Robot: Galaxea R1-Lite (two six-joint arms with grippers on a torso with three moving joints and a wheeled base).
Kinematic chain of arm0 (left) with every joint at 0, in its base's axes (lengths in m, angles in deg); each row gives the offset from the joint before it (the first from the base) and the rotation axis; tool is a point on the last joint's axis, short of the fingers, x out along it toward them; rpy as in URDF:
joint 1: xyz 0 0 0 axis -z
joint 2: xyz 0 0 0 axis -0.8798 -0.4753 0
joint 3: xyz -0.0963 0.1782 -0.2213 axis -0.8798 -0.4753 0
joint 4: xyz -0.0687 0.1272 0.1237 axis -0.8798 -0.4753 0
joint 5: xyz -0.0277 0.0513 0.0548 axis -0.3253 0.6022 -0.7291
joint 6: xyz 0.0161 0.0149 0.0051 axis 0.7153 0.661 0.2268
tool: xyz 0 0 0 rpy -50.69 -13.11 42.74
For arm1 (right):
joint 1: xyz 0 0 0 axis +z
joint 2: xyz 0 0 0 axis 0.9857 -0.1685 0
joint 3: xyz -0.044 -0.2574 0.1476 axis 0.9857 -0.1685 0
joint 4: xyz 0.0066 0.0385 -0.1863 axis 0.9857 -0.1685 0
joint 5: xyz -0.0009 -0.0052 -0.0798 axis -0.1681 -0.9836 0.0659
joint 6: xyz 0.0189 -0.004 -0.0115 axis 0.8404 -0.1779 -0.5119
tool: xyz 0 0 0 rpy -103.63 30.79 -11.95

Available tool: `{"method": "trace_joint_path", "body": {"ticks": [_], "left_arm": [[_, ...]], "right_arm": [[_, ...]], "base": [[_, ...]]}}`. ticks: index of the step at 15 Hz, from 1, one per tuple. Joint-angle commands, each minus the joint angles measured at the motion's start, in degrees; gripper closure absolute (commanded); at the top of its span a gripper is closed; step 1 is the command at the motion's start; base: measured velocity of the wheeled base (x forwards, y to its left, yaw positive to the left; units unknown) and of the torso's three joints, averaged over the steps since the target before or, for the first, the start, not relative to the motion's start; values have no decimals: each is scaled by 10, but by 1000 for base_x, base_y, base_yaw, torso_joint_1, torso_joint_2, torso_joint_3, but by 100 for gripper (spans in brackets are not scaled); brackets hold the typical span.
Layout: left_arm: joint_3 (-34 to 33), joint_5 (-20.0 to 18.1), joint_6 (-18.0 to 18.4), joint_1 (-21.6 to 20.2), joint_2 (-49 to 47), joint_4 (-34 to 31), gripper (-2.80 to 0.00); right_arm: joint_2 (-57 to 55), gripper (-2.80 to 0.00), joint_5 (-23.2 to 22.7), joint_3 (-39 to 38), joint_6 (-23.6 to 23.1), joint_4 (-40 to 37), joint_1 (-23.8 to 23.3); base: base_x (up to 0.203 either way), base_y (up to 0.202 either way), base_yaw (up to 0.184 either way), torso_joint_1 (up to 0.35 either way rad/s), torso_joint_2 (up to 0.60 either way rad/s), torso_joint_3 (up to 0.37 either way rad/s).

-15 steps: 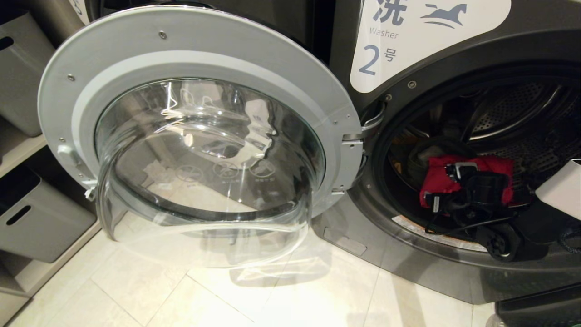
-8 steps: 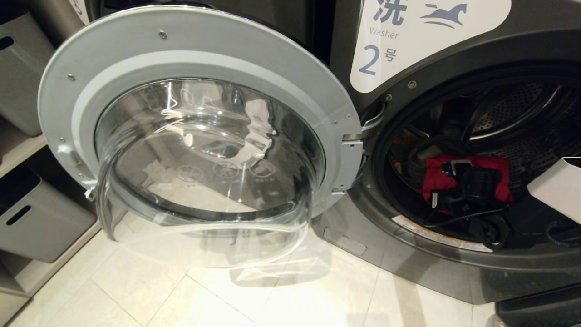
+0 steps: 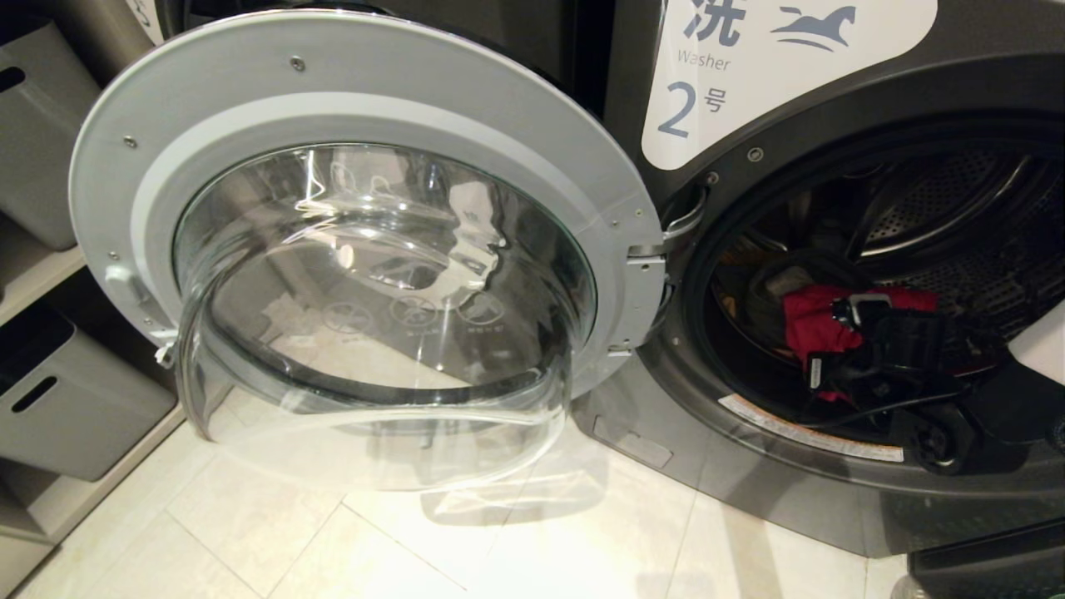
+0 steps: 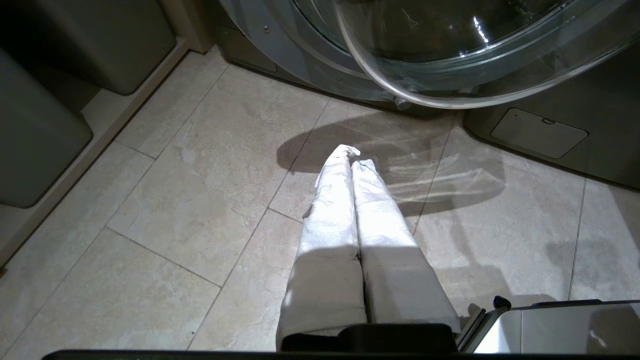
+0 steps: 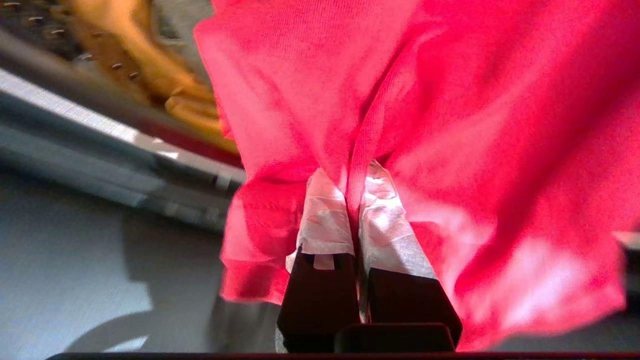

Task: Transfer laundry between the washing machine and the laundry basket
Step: Pick a cloth and place it into the basket

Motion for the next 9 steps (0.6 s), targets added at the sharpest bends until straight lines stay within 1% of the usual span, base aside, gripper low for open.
{"method": "trace_joint_path", "body": {"ticks": [1,4,7,9], "left_arm": [[0,-1,0,0,0,0,0],[0,0,0,0,0,0,0],[0,0,0,0,0,0,0],[0,0,0,0,1,0,0]], "right_arm": [[51,0,1,-48,0,25,7],[149,0,-6,-121,4,50,26],[267,0,-15,-194,7,52,52],[346,0,-16,-252,7,40,72]], "base": [[0,0,0,0,0,0],[0,0,0,0,0,0],[0,0,0,0,0,0],[0,0,0,0,0,0]]}}
